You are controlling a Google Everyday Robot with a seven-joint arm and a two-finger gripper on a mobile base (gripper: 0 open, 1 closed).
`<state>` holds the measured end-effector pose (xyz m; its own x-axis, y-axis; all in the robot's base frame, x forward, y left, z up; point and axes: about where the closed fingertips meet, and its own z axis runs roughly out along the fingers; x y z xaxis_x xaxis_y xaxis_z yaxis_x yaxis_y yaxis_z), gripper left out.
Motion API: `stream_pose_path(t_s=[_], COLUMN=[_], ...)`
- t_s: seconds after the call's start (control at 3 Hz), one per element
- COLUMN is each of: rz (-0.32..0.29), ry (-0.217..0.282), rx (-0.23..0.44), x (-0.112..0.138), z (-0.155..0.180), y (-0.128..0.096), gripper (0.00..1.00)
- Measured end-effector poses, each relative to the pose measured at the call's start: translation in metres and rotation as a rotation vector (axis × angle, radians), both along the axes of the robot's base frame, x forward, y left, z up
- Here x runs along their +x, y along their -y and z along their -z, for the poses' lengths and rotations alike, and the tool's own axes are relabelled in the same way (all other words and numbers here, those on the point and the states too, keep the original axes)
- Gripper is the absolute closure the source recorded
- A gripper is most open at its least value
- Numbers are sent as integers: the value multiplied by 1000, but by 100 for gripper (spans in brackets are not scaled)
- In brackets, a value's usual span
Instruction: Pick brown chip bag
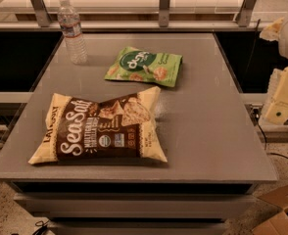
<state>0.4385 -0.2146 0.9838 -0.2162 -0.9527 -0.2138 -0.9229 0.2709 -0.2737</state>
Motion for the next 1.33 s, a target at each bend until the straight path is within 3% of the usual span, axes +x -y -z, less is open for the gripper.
stream_pose_path(t_s=[0.67, 1.0, 1.33], rz=[-13, -94, -228], ry=[8, -1, -23], rx=[16, 89, 138], x=[0, 3, 2], z=[-3, -3, -2], y=[-1, -20, -62], gripper=[0, 0, 0])
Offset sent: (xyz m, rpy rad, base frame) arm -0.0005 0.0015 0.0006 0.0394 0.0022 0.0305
